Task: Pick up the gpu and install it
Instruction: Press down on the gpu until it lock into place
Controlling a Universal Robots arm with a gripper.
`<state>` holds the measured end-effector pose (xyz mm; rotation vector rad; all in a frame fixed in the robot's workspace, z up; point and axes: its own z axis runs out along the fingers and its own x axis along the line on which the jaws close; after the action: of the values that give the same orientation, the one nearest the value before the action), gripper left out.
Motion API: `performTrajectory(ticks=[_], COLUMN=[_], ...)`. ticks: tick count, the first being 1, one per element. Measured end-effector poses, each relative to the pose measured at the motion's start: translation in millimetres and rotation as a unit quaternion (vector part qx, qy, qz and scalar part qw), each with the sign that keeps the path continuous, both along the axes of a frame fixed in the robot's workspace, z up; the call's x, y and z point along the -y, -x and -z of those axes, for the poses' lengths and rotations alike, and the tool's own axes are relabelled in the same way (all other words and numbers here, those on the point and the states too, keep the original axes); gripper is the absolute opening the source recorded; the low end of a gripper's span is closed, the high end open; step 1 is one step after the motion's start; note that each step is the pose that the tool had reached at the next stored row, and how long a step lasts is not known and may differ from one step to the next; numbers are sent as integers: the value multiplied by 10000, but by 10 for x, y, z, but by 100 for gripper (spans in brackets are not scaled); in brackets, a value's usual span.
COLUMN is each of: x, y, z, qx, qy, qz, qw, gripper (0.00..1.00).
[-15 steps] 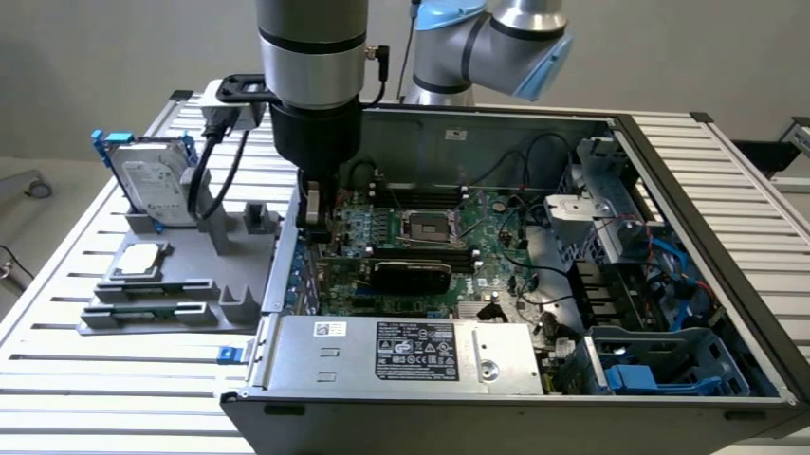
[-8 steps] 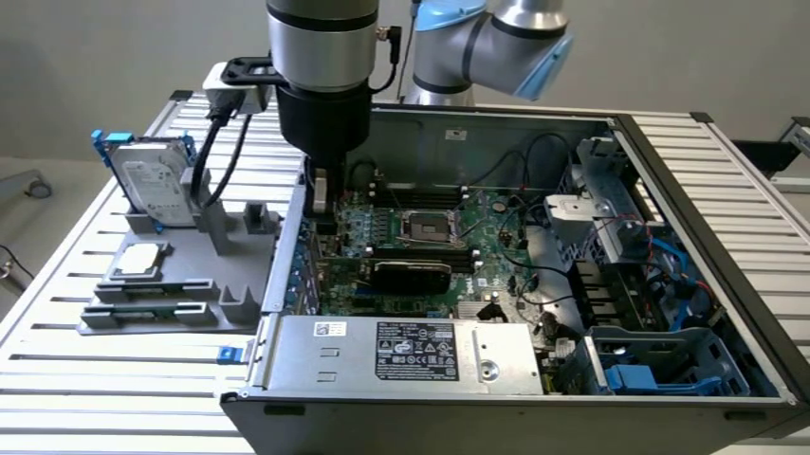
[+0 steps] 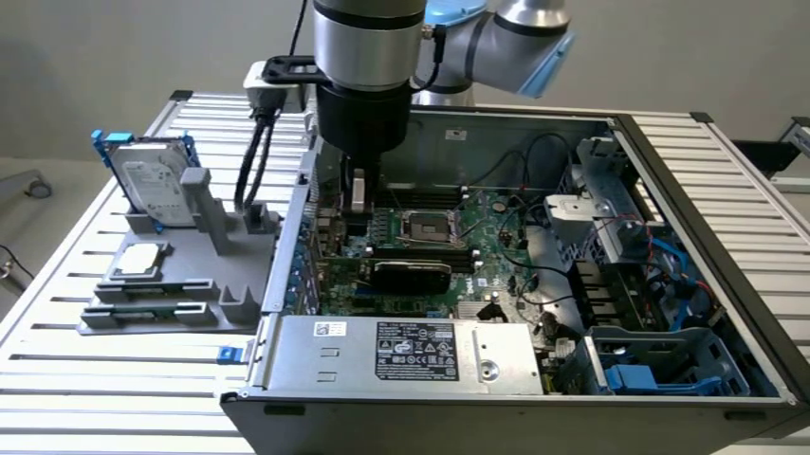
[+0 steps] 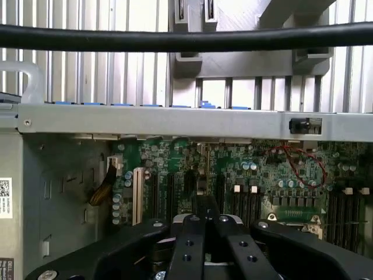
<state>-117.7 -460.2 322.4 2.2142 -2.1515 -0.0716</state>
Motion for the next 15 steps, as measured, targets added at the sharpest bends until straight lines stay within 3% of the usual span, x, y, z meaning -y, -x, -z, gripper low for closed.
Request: performTrajectory(ticks=[7,15], x=[0,-1], y=[-303,-443], z=[-87,-160], qx=[1,0], qy=[-12,-15], qz=[0,-1], qw=[10000,10000], gripper=[11,11])
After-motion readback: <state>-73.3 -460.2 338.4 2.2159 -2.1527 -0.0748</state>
